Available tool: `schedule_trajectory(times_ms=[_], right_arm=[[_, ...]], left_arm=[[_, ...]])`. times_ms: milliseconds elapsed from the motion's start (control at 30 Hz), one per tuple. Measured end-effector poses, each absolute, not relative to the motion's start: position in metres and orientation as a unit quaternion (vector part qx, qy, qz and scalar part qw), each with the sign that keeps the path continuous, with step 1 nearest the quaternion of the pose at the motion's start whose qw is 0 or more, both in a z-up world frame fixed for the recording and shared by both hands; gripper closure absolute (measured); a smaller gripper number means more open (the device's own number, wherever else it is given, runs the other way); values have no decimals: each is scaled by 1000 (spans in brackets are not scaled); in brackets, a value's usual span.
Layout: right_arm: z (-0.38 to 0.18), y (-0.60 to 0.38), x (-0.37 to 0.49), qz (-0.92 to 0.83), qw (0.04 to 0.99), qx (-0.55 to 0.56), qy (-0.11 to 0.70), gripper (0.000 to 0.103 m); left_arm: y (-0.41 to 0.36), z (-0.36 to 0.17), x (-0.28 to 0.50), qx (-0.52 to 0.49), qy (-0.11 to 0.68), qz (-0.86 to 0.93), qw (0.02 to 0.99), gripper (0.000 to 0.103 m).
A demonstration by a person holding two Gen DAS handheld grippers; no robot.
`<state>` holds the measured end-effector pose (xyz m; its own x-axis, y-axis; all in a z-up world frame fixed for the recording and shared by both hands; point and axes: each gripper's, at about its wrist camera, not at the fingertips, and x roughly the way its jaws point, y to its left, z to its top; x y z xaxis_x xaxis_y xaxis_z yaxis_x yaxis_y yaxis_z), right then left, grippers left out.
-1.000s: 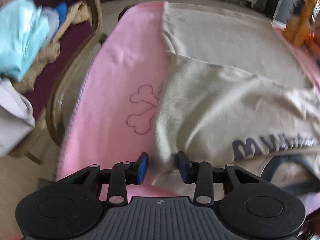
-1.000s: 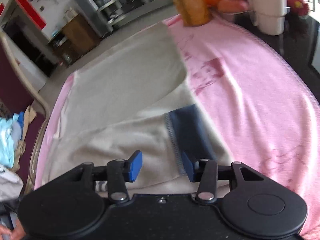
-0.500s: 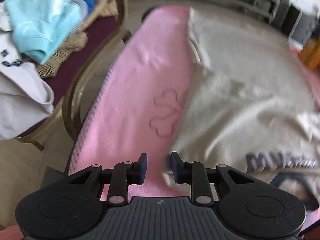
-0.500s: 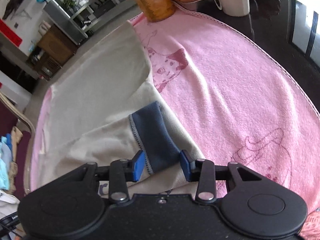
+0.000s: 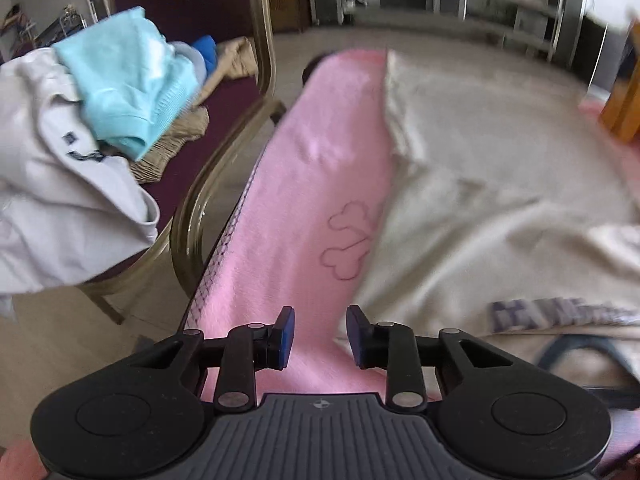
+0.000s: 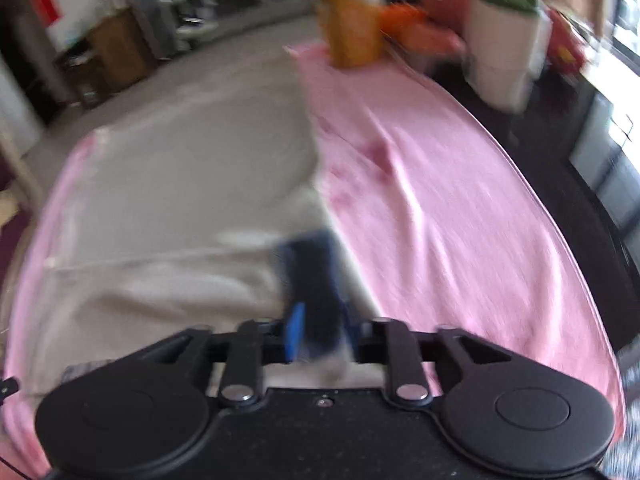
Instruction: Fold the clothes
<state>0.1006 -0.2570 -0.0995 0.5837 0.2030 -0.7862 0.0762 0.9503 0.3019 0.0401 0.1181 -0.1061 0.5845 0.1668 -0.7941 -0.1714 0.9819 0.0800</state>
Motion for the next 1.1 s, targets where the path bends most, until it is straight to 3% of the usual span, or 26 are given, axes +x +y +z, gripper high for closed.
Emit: schedule_trajectory(times_ms=[67, 567, 1100], right_arm=[[-85, -255, 102, 78, 882, 152, 440, 58], [-102, -294, 89, 106, 844, 284, 442, 57], [-104, -295, 89, 92, 846, 284, 443, 55]], left_arm=[[115, -97, 27, -6, 432, 92, 897, 71], [75, -104, 34, -1, 443, 73, 894, 66], [73, -109, 35, 8, 447, 71, 892, 66]])
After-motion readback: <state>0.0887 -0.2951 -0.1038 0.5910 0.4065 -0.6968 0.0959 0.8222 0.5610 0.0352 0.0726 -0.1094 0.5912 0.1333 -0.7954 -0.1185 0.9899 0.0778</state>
